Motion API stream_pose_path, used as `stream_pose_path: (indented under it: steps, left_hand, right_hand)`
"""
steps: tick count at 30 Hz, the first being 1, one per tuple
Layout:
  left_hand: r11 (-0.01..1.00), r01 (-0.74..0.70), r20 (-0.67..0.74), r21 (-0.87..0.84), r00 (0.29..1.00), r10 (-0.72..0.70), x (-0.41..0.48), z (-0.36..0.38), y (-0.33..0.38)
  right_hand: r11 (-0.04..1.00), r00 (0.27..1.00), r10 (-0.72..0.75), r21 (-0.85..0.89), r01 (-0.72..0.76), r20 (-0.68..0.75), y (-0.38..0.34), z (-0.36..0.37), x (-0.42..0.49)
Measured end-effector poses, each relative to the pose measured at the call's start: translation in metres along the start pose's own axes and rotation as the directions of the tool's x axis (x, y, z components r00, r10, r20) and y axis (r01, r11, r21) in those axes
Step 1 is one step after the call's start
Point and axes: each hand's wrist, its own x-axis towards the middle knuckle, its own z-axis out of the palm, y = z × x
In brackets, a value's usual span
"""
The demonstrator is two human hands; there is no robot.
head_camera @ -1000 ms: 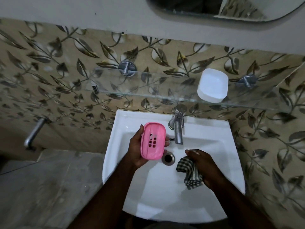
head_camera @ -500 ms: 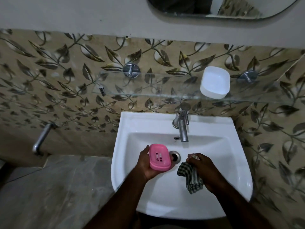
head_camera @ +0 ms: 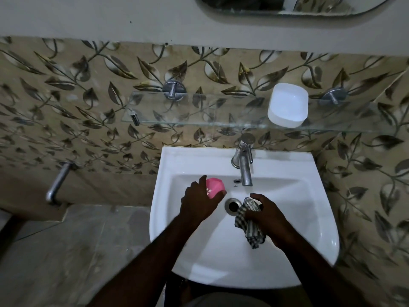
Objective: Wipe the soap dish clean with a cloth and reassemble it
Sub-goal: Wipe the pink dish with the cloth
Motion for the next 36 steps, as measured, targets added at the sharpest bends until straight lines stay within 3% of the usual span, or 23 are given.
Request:
stream_pose_path:
  steps: [3, 6, 9, 10, 12, 16, 18, 20, 22, 24, 27, 30, 33, 36]
  left_hand:
    - [0.993, -0.091, -0.086, -0.076, 0.993, 0.085, -0.009, -0.006, 0.013]
    - [0.956, -0.002, -0.004, -0.292, 1.0, 0.001, -0.007, -0.008, 0.009]
    - [0.996, 0.082, 0.079, -0.046, 0.994, -0.078, -0.006, 0.002, -0.015]
    - [0.994, 0.096, 0.079, -0.056, 0.993, -0.091, -0.007, 0.003, -0.018]
    - [0.966, 0.118, 0.057, -0.228, 0.993, -0.108, -0.007, 0.002, -0.016]
    - [0.908, 0.162, 0.046, -0.387, 0.987, -0.157, -0.007, -0.005, -0.01]
    - [0.767, 0.249, 0.269, -0.591, 0.958, -0.104, -0.011, -0.016, -0.006]
    - [0.433, 0.461, 0.535, -0.775, 0.843, 0.059, -0.016, -0.024, -0.008]
    - [0.105, 0.62, 0.627, -0.777, 0.751, 0.207, -0.019, -0.028, -0.014]
    - [-0.046, 0.64, 0.599, -0.767, 0.74, 0.306, -0.018, -0.027, -0.021]
    - [-0.135, 0.629, 0.543, -0.766, 0.745, 0.389, -0.019, -0.025, -0.025]
    - [-0.17, 0.618, 0.526, -0.767, 0.759, 0.384, -0.022, -0.025, -0.022]
    - [-0.182, 0.578, 0.5, -0.796, 0.796, 0.34, -0.027, -0.024, -0.012]
    - [-0.149, 0.548, 0.49, -0.823, 0.818, 0.299, -0.035, -0.024, 0.001]
  right_hand:
    - [0.998, 0.999, -0.05, -0.037, 0.049, -0.012, -0.005, -0.002, -0.002]
    - [0.996, 0.995, -0.086, -0.039, 0.084, -0.042, -0.004, -0.003, -0.003]
    - [0.997, 0.997, -0.066, -0.035, 0.064, -0.042, -0.002, 0.002, -0.003]
    - [0.998, 0.997, -0.065, -0.029, 0.064, -0.039, -0.002, 0.004, -0.003]
    - [0.998, 0.995, -0.062, -0.004, 0.061, -0.075, -0.002, 0.005, -0.001]
    - [0.994, 0.993, -0.067, 0.076, 0.074, -0.096, -0.002, 0.008, -0.002]
    - [0.989, 0.995, -0.085, 0.118, 0.09, -0.052, -0.008, 0.009, -0.006]
    - [0.979, 0.993, -0.115, 0.165, 0.117, -0.022, -0.018, 0.01, -0.011]
    - [0.969, 0.989, -0.147, 0.203, 0.143, 0.005, -0.031, 0.011, -0.015]
    - [0.959, 0.982, -0.186, 0.218, 0.178, 0.014, -0.045, 0.01, -0.021]
    - [0.938, 0.971, -0.239, 0.251, 0.238, -0.027, -0.065, 0.005, -0.029]
    - [0.94, 0.964, -0.265, 0.218, 0.264, -0.024, -0.083, 0.009, -0.038]
    - [0.947, 0.947, -0.319, 0.03, 0.32, -0.034, -0.094, 0.027, -0.039]
    - [0.882, 0.896, -0.439, -0.218, 0.417, -0.063, -0.1, 0.048, -0.033]
